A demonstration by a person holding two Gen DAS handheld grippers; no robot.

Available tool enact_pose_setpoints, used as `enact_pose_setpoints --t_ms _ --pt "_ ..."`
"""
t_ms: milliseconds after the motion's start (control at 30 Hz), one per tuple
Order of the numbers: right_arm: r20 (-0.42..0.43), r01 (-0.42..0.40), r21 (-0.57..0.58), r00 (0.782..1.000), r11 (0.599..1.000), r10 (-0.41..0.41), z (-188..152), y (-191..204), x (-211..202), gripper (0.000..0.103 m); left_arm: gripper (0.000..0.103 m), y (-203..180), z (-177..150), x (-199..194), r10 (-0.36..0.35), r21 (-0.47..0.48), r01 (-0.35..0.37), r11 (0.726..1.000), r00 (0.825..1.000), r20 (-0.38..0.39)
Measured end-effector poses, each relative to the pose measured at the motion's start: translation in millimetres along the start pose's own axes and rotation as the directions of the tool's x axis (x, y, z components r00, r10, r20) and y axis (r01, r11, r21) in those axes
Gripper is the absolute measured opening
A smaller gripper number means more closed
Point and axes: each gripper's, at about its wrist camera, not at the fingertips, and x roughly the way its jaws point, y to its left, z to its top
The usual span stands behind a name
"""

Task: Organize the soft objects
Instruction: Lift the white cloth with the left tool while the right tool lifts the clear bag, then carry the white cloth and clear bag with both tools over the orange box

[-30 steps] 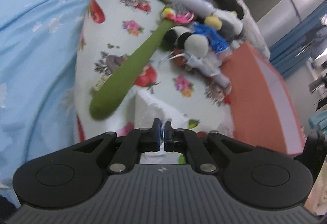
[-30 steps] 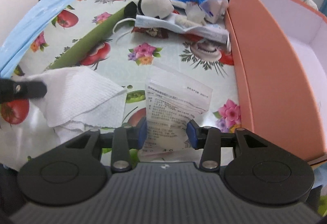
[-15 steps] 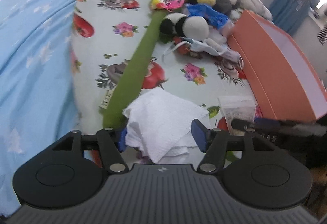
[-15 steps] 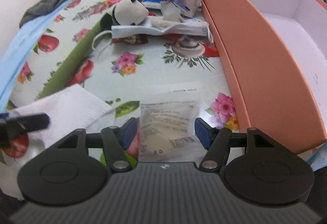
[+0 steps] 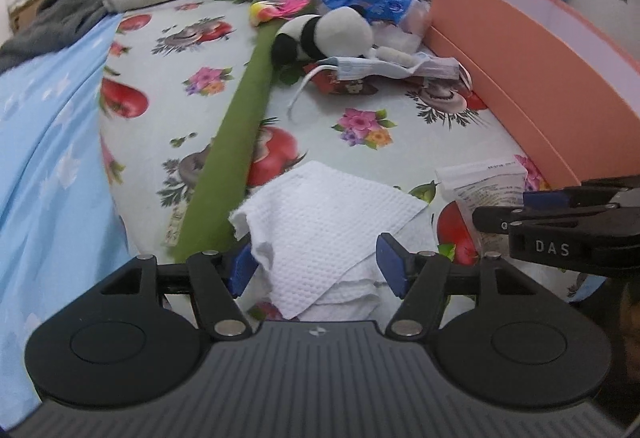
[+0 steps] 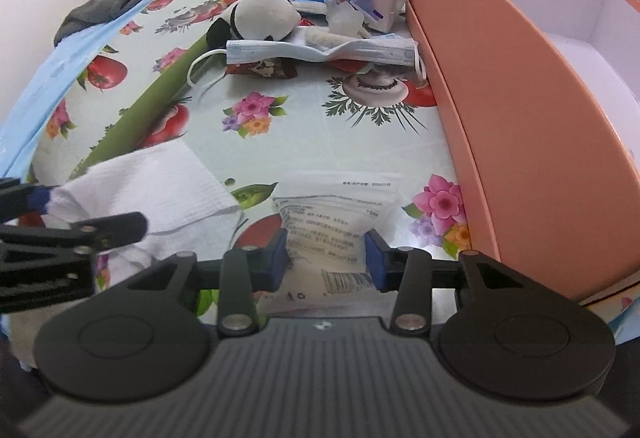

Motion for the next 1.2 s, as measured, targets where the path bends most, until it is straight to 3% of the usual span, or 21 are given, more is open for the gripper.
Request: enact_pose_setpoints --t_ms 233,333,433,500,600,867,1200 --pt "0.010 -0.029 -0.011 1.000 1.000 0.029 -1.7 -4.9 -0.1 0.044 0.065 -23.6 1.0 25.5 0.051 0.078 -0.048 0.996 0.998 -0.042" --pt "0.017 -0.033 -0.030 0.999 0.999 0.033 -2.4 -4.7 -0.5 0.044 0.058 -26.9 1.9 29.2 0.059 0.065 -0.057 0.996 0.998 -0.034" --pt "0.021 -0.041 -0.041 0.999 0.998 0.042 -3.0 -5.9 -2.1 0.043 0.042 -27.7 4.4 30.9 0.078 0.026 -0.077 0.997 0.996 -0.034" --pt "0.022 -0.042 -0.043 0.999 0.998 0.043 -2.7 -7.1 -3.8 0.042 0.023 -30.9 6.5 31.8 0.106 0.021 -0.105 0.994 0.994 -0.036" --pt "0.032 -0.040 -0.057 0.999 0.998 0.041 -2.6 -7.5 -9.9 0.039 0.014 -32.5 7.6 31.1 0.125 0.008 -0.125 0.992 0.992 -0.036" --pt "0.065 -0.055 -0.082 0.996 0.995 0.061 3.6 -2.9 -37.9 0.037 0.011 -25.2 10.7 -1.3 0.070 -0.123 -0.070 0.990 0.998 -0.006" --pt "0.145 -0.058 -0.093 0.987 0.994 0.071 10.1 -4.1 -100.8 0.037 0.011 -36.2 17.4 -79.5 0.021 -0.214 0.004 0.977 0.993 0.114"
